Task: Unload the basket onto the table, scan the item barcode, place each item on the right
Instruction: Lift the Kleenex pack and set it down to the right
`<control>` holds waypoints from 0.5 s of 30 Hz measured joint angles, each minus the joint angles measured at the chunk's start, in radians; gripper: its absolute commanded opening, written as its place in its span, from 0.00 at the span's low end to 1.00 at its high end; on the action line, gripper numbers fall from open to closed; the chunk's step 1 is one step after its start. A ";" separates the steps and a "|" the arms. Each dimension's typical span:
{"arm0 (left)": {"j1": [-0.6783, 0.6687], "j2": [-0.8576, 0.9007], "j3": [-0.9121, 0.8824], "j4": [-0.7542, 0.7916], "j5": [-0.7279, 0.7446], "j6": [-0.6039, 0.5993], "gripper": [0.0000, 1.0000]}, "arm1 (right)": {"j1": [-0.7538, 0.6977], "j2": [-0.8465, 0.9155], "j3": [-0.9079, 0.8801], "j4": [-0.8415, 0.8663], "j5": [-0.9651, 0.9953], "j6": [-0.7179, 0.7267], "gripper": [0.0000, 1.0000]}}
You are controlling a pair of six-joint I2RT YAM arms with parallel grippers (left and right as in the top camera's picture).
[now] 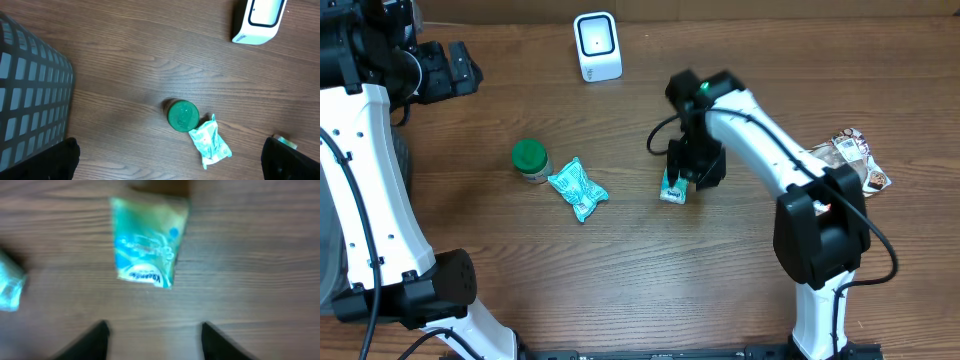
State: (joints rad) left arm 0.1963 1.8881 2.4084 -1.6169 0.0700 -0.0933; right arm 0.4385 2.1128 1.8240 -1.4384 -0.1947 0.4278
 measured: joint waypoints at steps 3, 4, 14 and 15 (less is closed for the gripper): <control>0.000 0.000 0.000 0.001 0.000 0.000 1.00 | -0.022 -0.001 0.102 -0.029 0.002 -0.117 0.75; 0.000 0.000 0.000 0.001 0.000 0.000 1.00 | -0.027 -0.003 0.124 -0.025 0.005 -0.151 0.75; 0.000 0.000 0.000 0.000 0.000 0.000 1.00 | -0.005 -0.013 0.076 0.160 0.004 -0.375 0.54; 0.000 0.000 0.000 0.000 0.000 0.000 0.99 | 0.000 -0.014 0.053 0.183 0.005 -0.384 0.50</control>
State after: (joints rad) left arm 0.1963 1.8881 2.4084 -1.6165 0.0700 -0.0929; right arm 0.4389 2.0991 1.8774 -1.2556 -0.1902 0.0441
